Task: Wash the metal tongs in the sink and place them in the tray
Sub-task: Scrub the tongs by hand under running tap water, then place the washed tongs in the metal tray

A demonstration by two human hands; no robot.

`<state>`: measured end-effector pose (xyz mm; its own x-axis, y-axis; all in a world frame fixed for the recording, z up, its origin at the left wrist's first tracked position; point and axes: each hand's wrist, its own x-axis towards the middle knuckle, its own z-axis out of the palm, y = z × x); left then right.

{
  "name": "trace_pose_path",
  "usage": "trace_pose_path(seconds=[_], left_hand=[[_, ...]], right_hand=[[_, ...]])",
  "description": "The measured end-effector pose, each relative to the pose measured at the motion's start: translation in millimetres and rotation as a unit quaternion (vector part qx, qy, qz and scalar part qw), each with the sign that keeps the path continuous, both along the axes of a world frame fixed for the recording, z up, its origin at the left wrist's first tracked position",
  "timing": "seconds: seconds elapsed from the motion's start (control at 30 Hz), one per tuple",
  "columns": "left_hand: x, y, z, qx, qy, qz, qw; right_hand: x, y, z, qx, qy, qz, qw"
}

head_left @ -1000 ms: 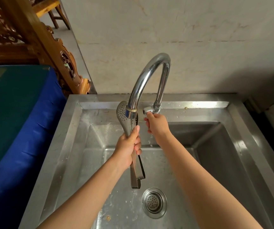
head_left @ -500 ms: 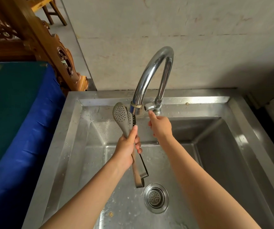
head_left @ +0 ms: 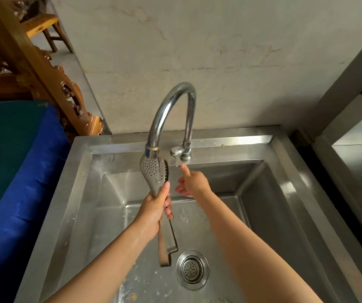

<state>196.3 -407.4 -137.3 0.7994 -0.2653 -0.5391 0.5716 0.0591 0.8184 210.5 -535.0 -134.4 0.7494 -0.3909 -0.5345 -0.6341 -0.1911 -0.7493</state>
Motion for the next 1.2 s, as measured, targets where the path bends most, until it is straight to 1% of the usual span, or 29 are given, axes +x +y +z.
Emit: trace_pose_path(seconds=[0.03,0.1,0.13,0.2,0.27,0.37,0.53,0.6,0.7,0.8,0.9,0.97,1.1,1.2], left_hand=[[-2.0,4.9,-3.4,0.018,0.001,0.003,1.000],[-26.5,-26.9,27.4,0.055,-0.018,-0.014,0.998],[-30.5,-31.7,25.8,0.065,-0.014,-0.002,0.998],[-39.1,-49.8,29.0,0.072,0.000,0.007,0.997],[-58.7,-75.9,44.3,0.069,0.008,0.004,0.998],[-91.4,-114.1,71.6,0.038,0.020,-0.002,0.999],[-136.3,-184.9,141.3,-0.047,0.045,-0.020,0.998],[-155.0,-214.0,177.3,-0.087,0.038,-0.031,0.995],[-182.5,-251.7,228.3,-0.103,0.000,-0.054,0.993],[-211.5,-281.4,273.8,-0.124,-0.031,-0.069,0.989],[-238.2,-300.9,313.3,-0.151,-0.051,-0.086,0.984],[-251.8,-307.1,328.4,-0.163,-0.060,-0.102,0.979],[-285.1,-311.6,340.6,-0.230,-0.043,-0.175,0.956],[-304.1,-313.9,335.9,-0.269,-0.043,-0.185,0.944]], right_hand=[[-3.9,3.9,-1.0,-0.017,0.009,0.033,0.999],[-40.8,-30.1,23.2,-0.052,0.000,0.062,0.997],[-46.5,-31.9,25.5,-0.059,0.013,0.083,0.995],[-62.4,-46.7,35.5,-0.095,0.033,0.121,0.988],[-93.3,-71.3,59.9,-0.108,0.029,0.135,0.985],[-143.5,-112.6,104.9,-0.129,-0.002,0.139,0.982],[-226.4,-157.6,182.7,-0.079,0.019,0.201,0.976],[-254.8,-166.4,209.6,-0.100,0.006,0.200,0.975],[-288.1,-180.9,243.6,-0.168,-0.029,0.135,0.976],[-318.5,-197.1,277.1,-0.154,-0.131,0.071,0.977],[-343.8,-211.1,301.5,-0.200,-0.177,0.030,0.963],[-355.4,-216.0,310.8,-0.226,-0.195,-0.003,0.954],[-380.8,-220.1,326.2,-0.233,-0.246,-0.127,0.932],[-396.9,-218.7,326.2,-0.268,-0.250,-0.164,0.916]])
